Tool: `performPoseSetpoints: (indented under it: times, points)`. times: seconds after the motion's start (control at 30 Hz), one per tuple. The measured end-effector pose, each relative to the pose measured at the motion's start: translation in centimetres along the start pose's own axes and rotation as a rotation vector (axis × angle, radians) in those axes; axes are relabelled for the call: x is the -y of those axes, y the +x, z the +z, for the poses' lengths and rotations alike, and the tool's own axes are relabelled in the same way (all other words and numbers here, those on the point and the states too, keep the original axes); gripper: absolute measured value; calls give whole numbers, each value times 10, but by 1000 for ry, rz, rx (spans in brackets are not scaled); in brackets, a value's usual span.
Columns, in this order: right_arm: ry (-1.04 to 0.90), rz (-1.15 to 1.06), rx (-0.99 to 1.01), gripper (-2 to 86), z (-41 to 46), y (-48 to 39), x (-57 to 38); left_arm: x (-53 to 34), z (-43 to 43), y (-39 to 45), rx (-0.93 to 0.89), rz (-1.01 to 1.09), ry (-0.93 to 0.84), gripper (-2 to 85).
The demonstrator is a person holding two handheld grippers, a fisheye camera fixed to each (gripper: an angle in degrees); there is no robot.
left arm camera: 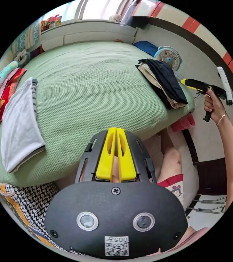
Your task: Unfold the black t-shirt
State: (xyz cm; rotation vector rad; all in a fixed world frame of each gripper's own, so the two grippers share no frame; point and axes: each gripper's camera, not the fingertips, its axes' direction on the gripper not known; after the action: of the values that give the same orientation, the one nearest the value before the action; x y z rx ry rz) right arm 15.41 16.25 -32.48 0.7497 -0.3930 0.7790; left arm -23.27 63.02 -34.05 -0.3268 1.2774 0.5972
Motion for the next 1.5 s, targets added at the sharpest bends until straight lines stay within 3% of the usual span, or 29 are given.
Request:
performPoseSetpoints:
  times: [0.4, 0.53, 0.63, 0.8, 1.0, 1.2, 1.4, 1.5]
  points:
    - [-111, -71, 2, 135, 33, 41, -7, 81, 147, 107, -20, 45, -84, -5]
    - [-126, -90, -55, 106, 40, 46, -12, 94, 163, 136, -16, 51, -34, -4]
    - [-82, -49, 23, 26, 25, 58, -15, 97, 172, 156, -36, 70, 35, 1]
    - [-41, 10, 66, 26, -2, 79, -15, 90, 196, 183, -54, 115, 67, 43]
    - [-53, -90, 137, 62, -19, 76, -29, 76, 231, 181, -67, 130, 107, 59]
    - [-51, -272, 28, 97, -20, 49, -56, 73, 268, 153, 24, 96, 177, 54]
    - [-77, -368, -117, 60, -2, 38, -71, 63, 300, 129, 13, 55, 177, 51]
    - [-60, -302, -72, 31, -13, 52, -65, 62, 306, 126, -20, 63, 177, 51]
